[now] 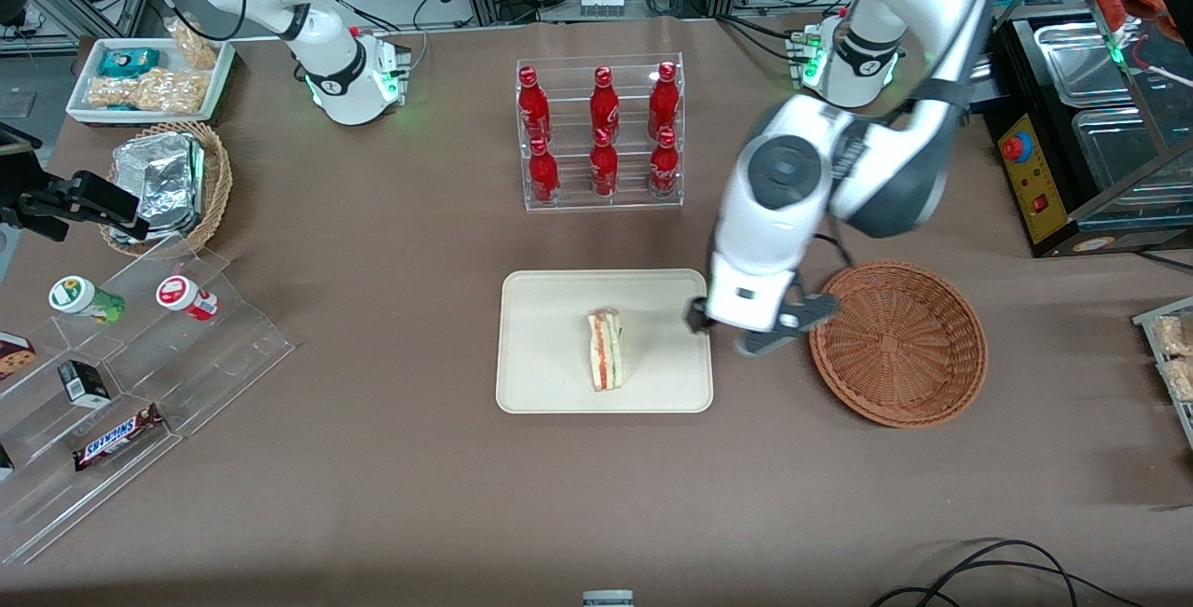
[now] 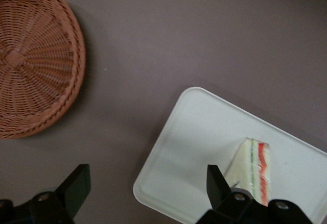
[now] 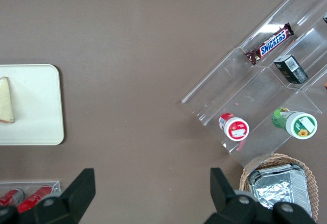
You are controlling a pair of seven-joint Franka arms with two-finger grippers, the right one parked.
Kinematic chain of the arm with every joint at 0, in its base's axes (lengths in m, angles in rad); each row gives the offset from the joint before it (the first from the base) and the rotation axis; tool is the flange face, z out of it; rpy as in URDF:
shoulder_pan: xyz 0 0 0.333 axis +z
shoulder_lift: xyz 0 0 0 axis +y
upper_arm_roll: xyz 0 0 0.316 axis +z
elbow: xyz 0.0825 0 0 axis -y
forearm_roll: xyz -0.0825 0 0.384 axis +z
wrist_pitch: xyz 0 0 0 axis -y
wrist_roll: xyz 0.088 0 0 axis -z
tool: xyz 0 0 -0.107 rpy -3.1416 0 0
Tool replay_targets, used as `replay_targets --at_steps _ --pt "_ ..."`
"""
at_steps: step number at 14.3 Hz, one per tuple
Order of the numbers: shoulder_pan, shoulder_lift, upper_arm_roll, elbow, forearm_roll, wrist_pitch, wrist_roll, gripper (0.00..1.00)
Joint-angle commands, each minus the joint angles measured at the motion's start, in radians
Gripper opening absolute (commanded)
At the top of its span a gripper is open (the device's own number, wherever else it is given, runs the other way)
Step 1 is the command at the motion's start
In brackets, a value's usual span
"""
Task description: Place sandwich from basket to tray
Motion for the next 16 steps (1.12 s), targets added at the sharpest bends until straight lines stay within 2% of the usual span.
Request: replay_targets --at_steps 1,5,7,12,14,16 --pt "0.078 -0.137 -0.009 -0.179 0.006 0.008 0.059 1.00" --pt "0.222 -0.310 -0.009 -0.371 0.000 -0.003 0.302 1.00" --pt "0.241 -0.370 0.005 -0.397 -0.001 -0.084 0.425 1.00" --pt "0.379 -0.436 0.004 -0.300 -0.060 -0.282 0.877 1.00" --pt "0.420 -0.438 0.005 -0.217 -0.060 -0.345 1.009 1.00" --pt "0.425 -0.430 0.022 -0.168 -0.057 -0.344 1.065 1.00"
